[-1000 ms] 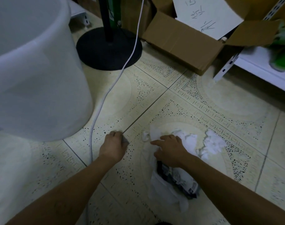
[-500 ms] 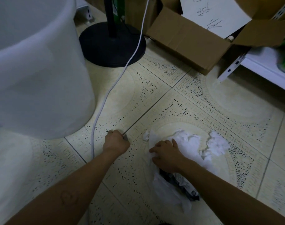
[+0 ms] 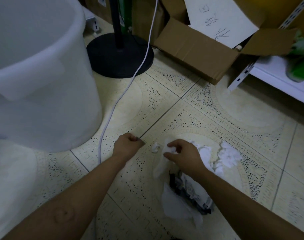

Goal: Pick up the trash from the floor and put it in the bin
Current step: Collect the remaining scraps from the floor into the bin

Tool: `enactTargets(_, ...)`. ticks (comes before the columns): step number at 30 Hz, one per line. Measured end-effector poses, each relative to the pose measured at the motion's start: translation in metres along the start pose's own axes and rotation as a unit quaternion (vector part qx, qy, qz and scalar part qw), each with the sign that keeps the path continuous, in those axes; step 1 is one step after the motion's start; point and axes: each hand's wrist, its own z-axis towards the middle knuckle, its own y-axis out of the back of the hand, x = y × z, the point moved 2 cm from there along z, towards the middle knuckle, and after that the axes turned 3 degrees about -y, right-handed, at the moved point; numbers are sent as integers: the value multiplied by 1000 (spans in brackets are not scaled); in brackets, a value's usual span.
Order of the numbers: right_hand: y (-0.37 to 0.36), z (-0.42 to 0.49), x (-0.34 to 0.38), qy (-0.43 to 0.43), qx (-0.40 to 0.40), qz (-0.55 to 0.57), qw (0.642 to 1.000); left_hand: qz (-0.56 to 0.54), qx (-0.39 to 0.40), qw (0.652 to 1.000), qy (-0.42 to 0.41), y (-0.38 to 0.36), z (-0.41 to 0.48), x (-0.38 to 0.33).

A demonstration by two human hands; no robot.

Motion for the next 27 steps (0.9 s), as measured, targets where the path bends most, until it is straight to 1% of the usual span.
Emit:
enactTargets(2, 10, -2, 7, -4, -18, 60, 998, 3, -1, 1000, -28, 4, -4, -15)
enactTargets(5, 26, -3, 22, 7, -19, 141, 990, 2, 9, 997, -82, 12, -10, -42)
enactTargets(10, 62, -5, 53, 40, -22, 201, 979, 10, 1, 987, -162, 34, -21, -88)
enactTargets(12, 81, -7, 72, 66, -23, 197, 978, 16, -4, 981, -194, 48, -25, -112)
enactTargets(15, 112, -12, 110, 114, -45, 143, 982, 34, -5, 971, -239, 73, -33, -155)
enactTargets(18, 142, -16, 155, 139, -60, 102, 983, 74, -17, 955, -286, 105, -43, -200)
enactTargets(23, 165, -16, 242, 185, -31, 128, 974, 147, -64, 923, -351, 166, -59, -260)
enactTargets(27, 147, -9, 302, 179, 25, 101, 978, 211, -91, 906, -354, 228, -61, -270)
